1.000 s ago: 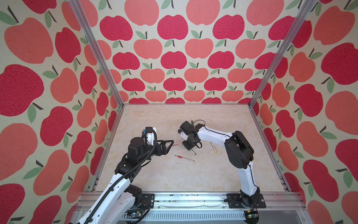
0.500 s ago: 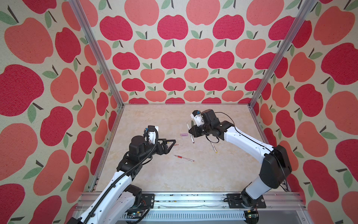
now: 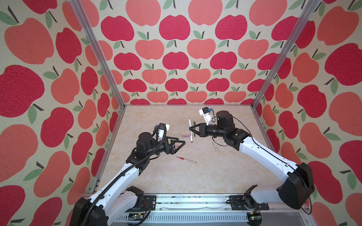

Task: Insert the pens into the pen caps
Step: 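Carry the white marker upright toward left gripper while left gripper approaches, then close left gripper on the white marker held by right gripper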

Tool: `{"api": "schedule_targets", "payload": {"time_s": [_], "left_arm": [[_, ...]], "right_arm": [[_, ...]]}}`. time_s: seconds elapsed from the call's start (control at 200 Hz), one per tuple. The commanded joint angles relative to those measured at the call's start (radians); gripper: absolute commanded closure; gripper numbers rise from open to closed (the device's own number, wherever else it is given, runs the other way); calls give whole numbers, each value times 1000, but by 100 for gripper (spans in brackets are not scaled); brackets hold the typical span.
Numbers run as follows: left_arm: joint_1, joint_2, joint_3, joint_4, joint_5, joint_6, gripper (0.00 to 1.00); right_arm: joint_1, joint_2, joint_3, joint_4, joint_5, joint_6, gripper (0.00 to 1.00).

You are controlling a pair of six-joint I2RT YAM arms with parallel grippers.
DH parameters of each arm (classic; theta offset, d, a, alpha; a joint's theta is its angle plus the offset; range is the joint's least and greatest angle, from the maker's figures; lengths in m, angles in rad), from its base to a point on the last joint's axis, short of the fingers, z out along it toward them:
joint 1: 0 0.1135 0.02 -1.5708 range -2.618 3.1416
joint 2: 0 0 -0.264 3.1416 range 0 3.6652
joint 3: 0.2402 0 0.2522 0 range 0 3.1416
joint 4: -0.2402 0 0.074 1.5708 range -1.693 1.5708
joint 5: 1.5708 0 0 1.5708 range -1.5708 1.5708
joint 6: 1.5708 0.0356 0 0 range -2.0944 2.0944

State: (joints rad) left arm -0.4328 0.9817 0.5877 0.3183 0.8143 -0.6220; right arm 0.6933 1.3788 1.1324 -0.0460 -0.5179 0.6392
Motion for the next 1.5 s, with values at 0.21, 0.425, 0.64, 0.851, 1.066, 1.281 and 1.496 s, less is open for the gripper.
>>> {"api": "schedule_targets", "payload": {"time_s": [0.21,0.425,0.64,0.851,1.066,1.281,1.496], "left_arm": [[-31,80,78,116,93,-66,9],[-42,128,93,134,106,-88,17],[-49,147,97,169,101,-113,25],[-52,161,104,186,99,-129,28],[-52,157,101,183,95,-130,40],[-51,161,96,180,93,-129,51],[-53,160,96,180,89,-130,64]], "right_arm": [[44,-26,-28,105,-67,40,89],[53,-26,-31,131,-71,43,89],[63,-14,-34,161,-77,62,89],[72,-7,-37,170,-74,62,89],[75,-3,-40,175,-70,61,89],[75,5,-30,172,-74,50,89],[75,9,-20,170,-76,45,89]]}}
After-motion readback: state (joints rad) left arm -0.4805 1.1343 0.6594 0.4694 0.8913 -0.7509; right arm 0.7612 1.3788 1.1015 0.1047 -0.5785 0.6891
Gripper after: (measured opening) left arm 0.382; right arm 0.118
